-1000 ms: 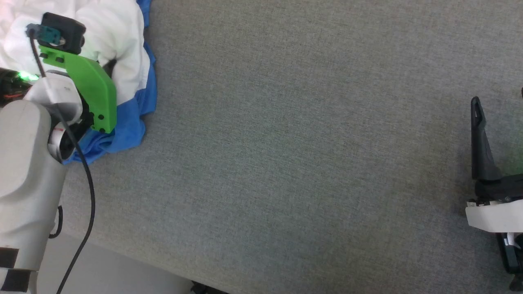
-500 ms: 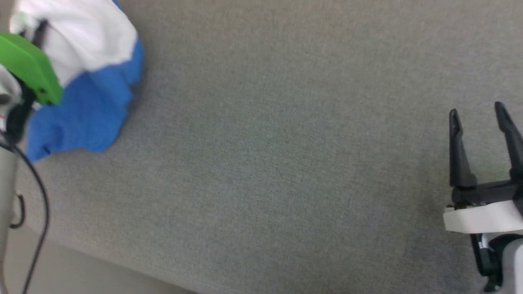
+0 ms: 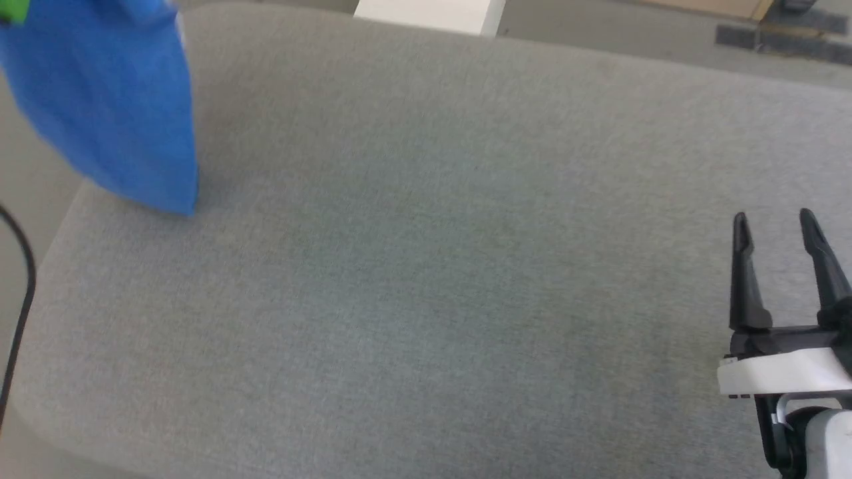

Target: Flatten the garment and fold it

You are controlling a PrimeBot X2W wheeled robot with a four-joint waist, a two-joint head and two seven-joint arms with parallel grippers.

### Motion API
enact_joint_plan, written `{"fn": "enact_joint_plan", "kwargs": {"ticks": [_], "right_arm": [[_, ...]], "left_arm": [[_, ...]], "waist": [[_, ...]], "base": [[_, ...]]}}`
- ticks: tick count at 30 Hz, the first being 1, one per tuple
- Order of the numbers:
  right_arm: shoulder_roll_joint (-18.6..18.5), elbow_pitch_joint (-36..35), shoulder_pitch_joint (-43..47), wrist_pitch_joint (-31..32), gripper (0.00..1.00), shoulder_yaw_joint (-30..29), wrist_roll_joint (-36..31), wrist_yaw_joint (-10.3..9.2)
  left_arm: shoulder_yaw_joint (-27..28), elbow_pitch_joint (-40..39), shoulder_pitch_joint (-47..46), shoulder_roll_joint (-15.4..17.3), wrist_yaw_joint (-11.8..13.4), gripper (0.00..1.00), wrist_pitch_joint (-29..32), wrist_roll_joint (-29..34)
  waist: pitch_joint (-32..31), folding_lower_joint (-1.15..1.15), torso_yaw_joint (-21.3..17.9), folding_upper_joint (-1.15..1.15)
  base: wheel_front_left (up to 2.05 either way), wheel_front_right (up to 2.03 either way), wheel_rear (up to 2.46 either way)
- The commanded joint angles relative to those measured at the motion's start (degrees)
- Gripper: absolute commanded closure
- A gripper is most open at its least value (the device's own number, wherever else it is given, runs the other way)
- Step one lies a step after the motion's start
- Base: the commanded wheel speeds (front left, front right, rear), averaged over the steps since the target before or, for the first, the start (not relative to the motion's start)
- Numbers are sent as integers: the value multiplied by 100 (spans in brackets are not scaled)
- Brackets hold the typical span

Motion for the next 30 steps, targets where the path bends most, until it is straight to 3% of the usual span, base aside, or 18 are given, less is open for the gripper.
{"fn": "enact_joint_plan", "kwargs": {"ticks": [1,9,18,24,30], "right_arm": [[8,45,48,-65,0,-57,107,-10],[10,228,17,-170,0,-327,360,-10],[11,402,-49,-215,0,-616,552,-10],[11,276,-93,-221,0,-959,607,-10],[11,154,-55,-222,0,-1178,631,-10]], "left_arm": [[-73,-138,-249,-138,19,100,43,24],[-474,-618,-1185,-925,89,100,280,-36],[-1019,-658,-1742,-2120,5,100,270,-381],[-1480,-738,-1387,-2759,-89,100,137,-609],[-2101,-845,-386,-2998,-80,100,-185,-643]], "waist": [[-428,0,-323,0],[-675,0,-658,0],[-734,0,-1086,0],[-646,0,-1404,0],[-446,0,-1693,0]], "base": [[0,0,0],[0,0,0],[0,0,0],[0,0,0],[0,0,0]]}}
